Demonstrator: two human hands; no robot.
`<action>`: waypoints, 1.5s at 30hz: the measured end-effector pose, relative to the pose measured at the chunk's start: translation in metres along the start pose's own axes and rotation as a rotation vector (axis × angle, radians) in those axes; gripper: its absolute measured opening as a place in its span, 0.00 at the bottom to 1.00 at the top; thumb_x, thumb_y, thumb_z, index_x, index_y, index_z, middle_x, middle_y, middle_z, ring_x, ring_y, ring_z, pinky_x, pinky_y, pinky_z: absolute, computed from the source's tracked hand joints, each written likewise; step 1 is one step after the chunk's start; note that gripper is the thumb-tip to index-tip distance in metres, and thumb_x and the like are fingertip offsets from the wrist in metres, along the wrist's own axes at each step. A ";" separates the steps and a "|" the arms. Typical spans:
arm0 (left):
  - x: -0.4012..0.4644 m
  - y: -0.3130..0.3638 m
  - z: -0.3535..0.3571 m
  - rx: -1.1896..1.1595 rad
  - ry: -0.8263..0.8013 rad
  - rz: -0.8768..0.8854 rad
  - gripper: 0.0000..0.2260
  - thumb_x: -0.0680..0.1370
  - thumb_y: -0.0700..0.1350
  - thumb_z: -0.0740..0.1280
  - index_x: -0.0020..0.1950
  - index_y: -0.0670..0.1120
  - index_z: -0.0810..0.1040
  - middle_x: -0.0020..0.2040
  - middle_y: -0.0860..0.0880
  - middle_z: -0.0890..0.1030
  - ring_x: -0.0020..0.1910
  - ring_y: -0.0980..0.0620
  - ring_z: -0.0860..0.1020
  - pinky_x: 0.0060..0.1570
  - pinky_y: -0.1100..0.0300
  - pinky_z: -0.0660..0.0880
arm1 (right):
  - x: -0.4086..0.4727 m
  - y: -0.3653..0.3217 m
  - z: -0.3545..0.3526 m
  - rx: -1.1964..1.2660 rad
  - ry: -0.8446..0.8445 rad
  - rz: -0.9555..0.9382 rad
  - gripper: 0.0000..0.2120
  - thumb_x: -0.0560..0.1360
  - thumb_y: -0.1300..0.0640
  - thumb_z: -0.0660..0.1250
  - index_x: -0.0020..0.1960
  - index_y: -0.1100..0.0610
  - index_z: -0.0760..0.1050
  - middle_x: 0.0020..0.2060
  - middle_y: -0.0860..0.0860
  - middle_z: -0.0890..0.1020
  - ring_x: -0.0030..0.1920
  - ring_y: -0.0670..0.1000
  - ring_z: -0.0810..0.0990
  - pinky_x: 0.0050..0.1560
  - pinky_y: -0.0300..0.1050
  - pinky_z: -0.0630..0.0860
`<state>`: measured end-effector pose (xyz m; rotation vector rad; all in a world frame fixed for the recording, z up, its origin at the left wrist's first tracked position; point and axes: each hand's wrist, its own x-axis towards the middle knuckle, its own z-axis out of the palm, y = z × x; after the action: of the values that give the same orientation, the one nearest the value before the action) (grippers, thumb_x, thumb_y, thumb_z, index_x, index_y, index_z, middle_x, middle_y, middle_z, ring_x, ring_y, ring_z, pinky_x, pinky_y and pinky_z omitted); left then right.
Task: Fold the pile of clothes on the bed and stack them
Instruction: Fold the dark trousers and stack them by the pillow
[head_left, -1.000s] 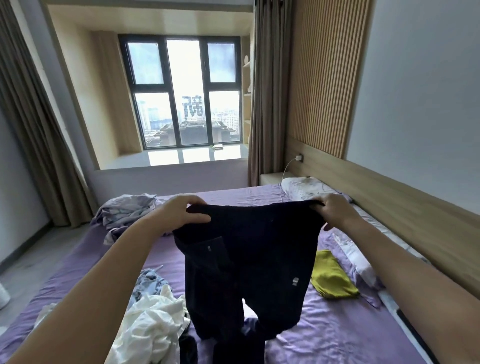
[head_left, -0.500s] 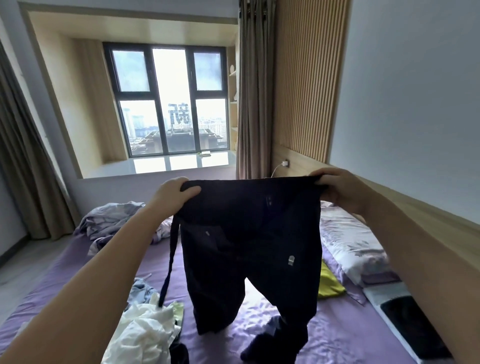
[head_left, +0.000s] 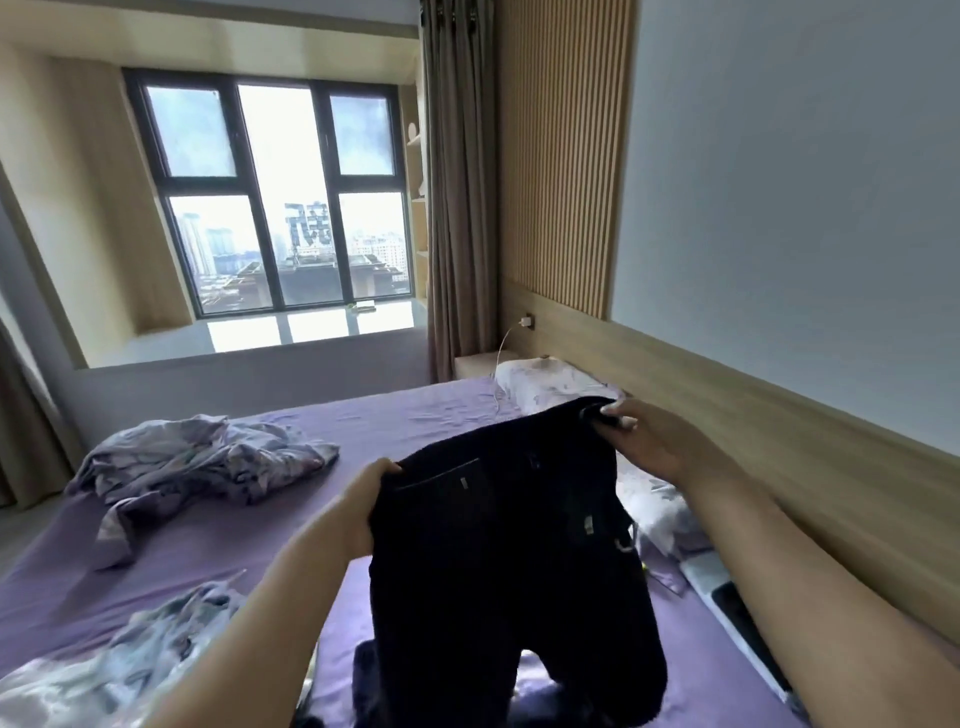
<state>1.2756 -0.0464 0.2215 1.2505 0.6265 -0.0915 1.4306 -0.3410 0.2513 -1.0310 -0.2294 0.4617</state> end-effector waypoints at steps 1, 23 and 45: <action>0.012 -0.015 0.003 -0.032 0.012 -0.044 0.12 0.76 0.47 0.58 0.36 0.43 0.72 0.24 0.45 0.75 0.20 0.48 0.75 0.24 0.65 0.73 | 0.004 0.013 -0.014 -0.086 -0.034 0.021 0.06 0.69 0.72 0.64 0.45 0.69 0.75 0.41 0.60 0.81 0.44 0.54 0.83 0.45 0.41 0.81; 0.240 -0.242 -0.002 -0.151 0.035 -0.206 0.21 0.71 0.51 0.76 0.60 0.44 0.80 0.59 0.40 0.81 0.58 0.42 0.80 0.49 0.54 0.78 | 0.170 0.278 -0.213 -1.187 0.142 0.378 0.15 0.78 0.53 0.65 0.39 0.62 0.70 0.39 0.58 0.78 0.44 0.57 0.75 0.41 0.45 0.62; 0.392 -0.303 -0.016 1.238 0.034 0.183 0.22 0.82 0.53 0.59 0.75 0.50 0.63 0.76 0.54 0.62 0.77 0.52 0.52 0.75 0.54 0.51 | 0.199 0.452 -0.210 -1.451 -0.416 0.202 0.17 0.79 0.56 0.64 0.67 0.55 0.73 0.64 0.49 0.75 0.70 0.49 0.64 0.69 0.43 0.63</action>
<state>1.4744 -0.0283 -0.2321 2.4988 0.4601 -0.3380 1.5717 -0.2147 -0.2515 -2.3817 -0.9152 0.6964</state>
